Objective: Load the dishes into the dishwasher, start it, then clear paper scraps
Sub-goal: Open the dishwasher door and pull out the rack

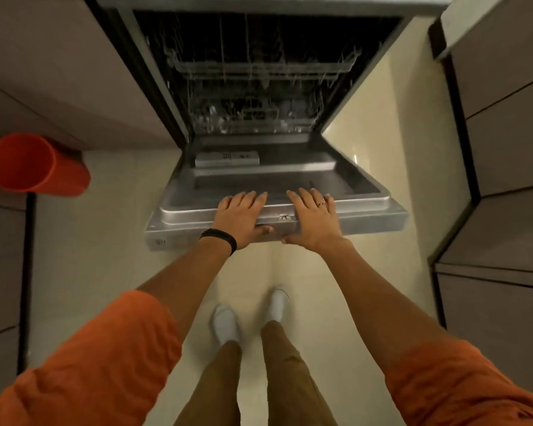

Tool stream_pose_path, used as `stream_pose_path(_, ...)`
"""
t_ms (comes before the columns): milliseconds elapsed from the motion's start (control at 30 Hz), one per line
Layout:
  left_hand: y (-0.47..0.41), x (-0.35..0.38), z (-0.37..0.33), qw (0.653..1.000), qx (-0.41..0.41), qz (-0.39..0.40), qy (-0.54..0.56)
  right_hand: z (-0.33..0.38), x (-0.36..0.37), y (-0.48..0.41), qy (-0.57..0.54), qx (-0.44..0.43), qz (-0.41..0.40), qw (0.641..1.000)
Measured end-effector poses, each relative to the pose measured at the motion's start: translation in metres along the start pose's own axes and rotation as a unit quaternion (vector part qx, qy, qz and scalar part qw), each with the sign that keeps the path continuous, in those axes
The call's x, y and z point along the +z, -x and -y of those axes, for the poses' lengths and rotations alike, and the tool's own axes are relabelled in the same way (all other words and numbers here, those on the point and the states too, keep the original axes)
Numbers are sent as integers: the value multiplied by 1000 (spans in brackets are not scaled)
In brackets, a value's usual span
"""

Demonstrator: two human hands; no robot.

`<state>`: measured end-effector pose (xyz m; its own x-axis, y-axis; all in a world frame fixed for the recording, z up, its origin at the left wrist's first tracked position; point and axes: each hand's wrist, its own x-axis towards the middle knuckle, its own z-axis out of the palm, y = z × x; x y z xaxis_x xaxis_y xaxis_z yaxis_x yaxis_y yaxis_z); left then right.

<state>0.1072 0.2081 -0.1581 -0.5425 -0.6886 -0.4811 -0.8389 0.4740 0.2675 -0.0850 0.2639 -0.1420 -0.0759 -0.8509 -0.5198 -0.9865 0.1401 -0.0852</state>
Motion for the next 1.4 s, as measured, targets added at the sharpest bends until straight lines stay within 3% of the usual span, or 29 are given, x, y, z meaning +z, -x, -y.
stream_pose_path(433,26,208,-15,999,-45,16,12,-25,213,33,-13,-55,13,998)
stream_pose_path(800,-6,371,9,993,-45,100,31,-39,378,0,-42,-60,90,993)
stream_pose_path(1200,-65,458,41,979,-37,197,25,-55,468,-64,-54,-75,192,977)
stream_pose_path(1400,-64,467,43,981,-30,191,-4,-54,477,-64,-36,-78,168,982)
